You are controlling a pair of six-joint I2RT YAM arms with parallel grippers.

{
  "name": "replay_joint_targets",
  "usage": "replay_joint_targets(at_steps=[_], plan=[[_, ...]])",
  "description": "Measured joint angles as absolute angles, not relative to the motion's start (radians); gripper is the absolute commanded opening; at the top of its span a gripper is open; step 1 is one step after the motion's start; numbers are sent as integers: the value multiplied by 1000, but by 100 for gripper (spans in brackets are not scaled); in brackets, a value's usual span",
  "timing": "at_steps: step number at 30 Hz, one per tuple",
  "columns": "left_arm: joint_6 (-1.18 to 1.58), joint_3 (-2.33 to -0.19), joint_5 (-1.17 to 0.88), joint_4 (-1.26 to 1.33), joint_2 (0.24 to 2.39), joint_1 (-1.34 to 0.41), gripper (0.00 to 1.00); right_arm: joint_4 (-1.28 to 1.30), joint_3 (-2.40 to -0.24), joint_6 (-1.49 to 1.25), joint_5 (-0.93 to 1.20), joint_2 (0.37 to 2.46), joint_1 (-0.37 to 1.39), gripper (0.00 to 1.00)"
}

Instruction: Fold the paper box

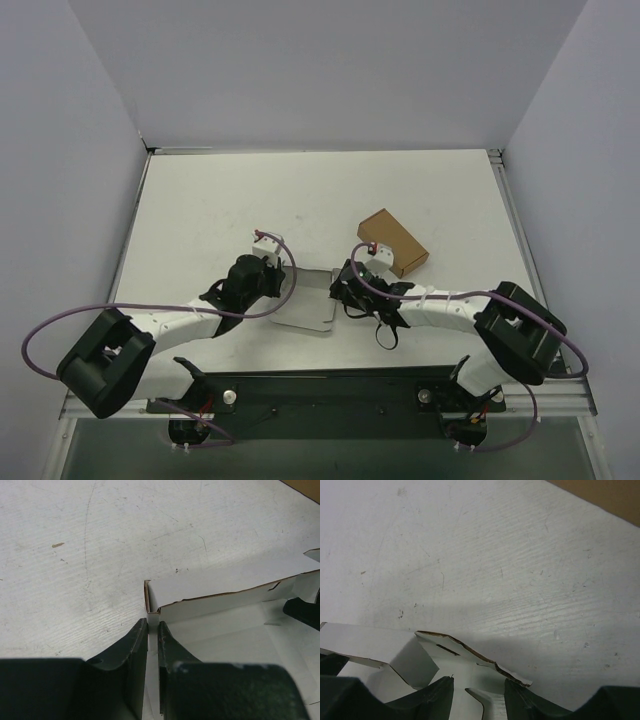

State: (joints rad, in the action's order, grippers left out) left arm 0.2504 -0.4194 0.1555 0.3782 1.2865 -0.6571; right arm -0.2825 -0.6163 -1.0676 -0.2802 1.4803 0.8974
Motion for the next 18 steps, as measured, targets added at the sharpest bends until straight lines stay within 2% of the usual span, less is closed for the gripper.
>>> replay_joint_targets(at_steps=[18], plan=[[246,-419,174,410,1308,-653,13,-358,-633,-1085,-242,1569,876,47]])
